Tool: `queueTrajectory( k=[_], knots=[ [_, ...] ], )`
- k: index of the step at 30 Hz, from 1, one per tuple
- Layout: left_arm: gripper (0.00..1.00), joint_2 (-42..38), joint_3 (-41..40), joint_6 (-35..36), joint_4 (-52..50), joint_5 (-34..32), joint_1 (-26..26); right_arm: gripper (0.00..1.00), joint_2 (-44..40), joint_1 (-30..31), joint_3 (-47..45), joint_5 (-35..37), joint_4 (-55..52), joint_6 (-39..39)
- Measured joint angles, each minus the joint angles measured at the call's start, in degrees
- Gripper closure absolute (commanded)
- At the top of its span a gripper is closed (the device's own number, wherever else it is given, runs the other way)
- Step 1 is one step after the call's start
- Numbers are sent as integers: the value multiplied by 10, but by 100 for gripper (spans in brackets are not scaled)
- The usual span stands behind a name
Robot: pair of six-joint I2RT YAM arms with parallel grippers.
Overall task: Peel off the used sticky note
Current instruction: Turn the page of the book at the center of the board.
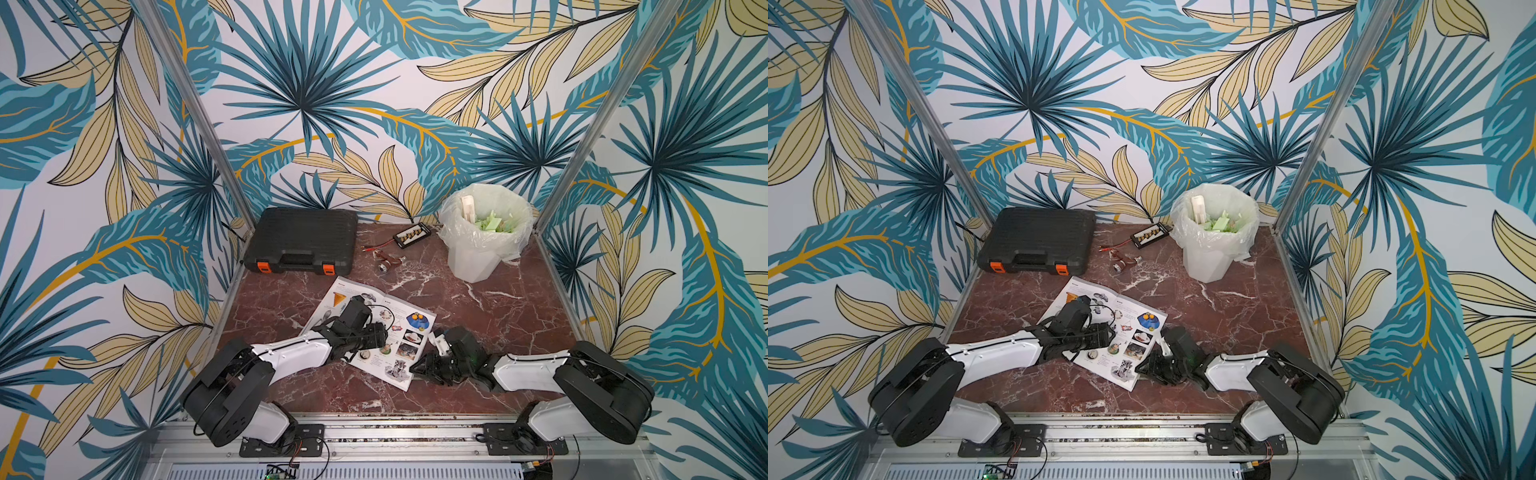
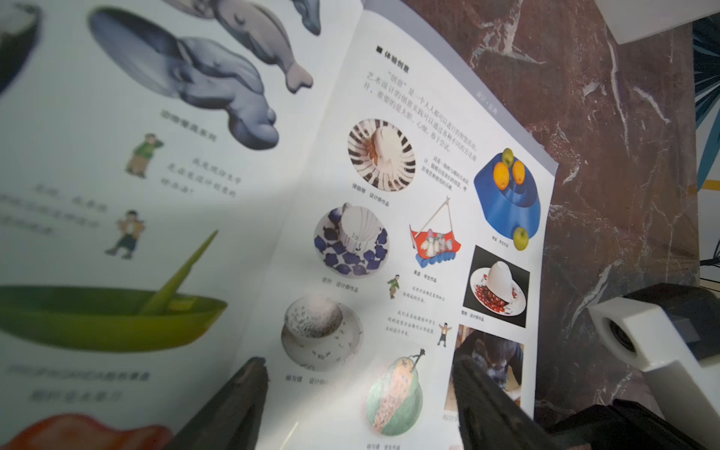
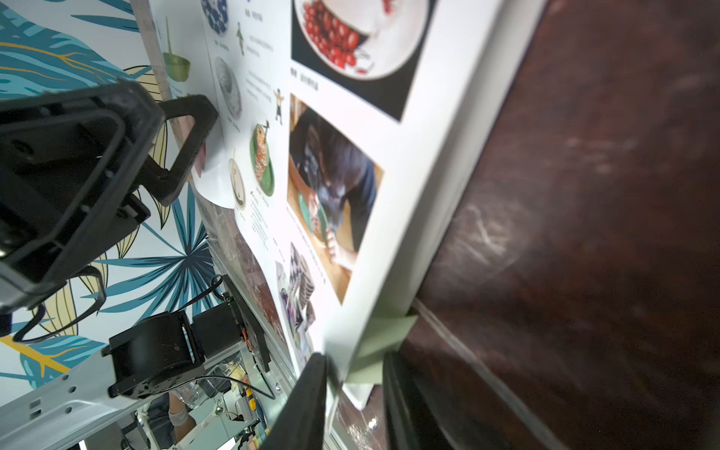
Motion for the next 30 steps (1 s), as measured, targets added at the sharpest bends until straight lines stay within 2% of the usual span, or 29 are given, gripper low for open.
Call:
queueTrajectory(
  k=[11, 16, 25, 30],
  knots=[
    [21, -2, 0, 1, -3, -2, 0, 72, 3, 2, -19, 14, 50, 39],
    [17, -4, 0, 14, -3, 10, -6, 72, 7, 2, -19, 21, 61, 47],
    [12, -65, 35, 77, -60, 9, -83, 72, 23, 2, -19, 21, 87, 54],
    [11, -78, 88, 116, -138, -26, -136, 72, 30, 2, -19, 21, 99, 56]
  ],
)
